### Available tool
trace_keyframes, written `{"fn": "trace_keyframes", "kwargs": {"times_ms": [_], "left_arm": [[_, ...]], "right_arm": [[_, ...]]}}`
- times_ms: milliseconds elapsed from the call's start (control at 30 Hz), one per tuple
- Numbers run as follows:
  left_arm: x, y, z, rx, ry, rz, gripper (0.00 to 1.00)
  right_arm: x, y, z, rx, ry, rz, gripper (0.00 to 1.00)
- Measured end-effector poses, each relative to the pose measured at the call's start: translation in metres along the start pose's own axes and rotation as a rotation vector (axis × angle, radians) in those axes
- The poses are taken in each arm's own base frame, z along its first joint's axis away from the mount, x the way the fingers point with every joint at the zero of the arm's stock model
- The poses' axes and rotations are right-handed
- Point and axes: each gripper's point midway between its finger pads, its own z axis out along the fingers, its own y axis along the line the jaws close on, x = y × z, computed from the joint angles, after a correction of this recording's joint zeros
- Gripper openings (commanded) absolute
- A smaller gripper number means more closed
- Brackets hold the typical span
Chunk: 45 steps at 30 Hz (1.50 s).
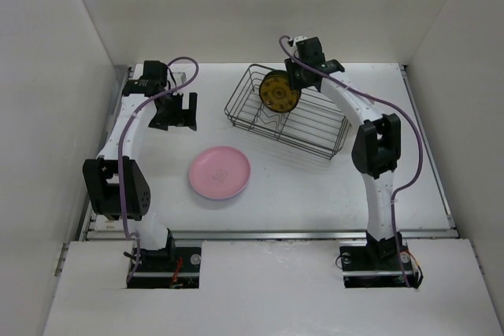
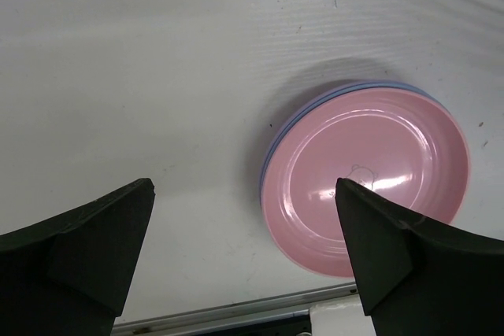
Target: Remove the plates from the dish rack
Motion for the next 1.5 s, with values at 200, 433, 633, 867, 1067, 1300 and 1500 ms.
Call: {"fn": "trace_keyframes", "kwargs": {"times_ms": [200, 433, 633, 867, 1067, 1300, 1500], "left_arm": [[-0.002, -0.002, -0.002, 0.01, -0.005, 0.003, 0.98], [-0.001, -0.006, -0.005, 0.04, -0.004, 0.034, 0.96], [-0.002, -0.015, -0.015, 0.087, -0.031, 0.072, 0.96], [-0.007, -0.029, -0.026, 0.153, -0.068, 0.103, 0.96], [-0.024, -0.046, -0.041, 0.228, -0.137, 0.117, 0.96], [-0.028, -0.055, -0.048, 0.259, -0.16, 0.116, 0.95], [-0.022, -0.053, -0.038, 0.256, -0.13, 0.11, 0.92]], "right_arm": [[0.013, -0.001, 0.015, -0.001, 0.028, -0.027, 0.02], [0.007, -0.005, 0.011, 0.028, 0.002, -0.06, 0.0], [-0.025, -0.018, -0.036, 0.099, -0.081, -0.077, 0.0], [-0.096, -0.001, -0.144, 0.052, -0.318, -0.043, 0.0], [-0.08, 0.06, -0.148, -0.194, -0.279, -0.02, 0.0], [0.031, 0.152, -0.09, -0.462, 0.052, -0.029, 0.0], [0.056, 0.21, -0.105, -0.655, 0.126, -0.024, 0.0]]}}
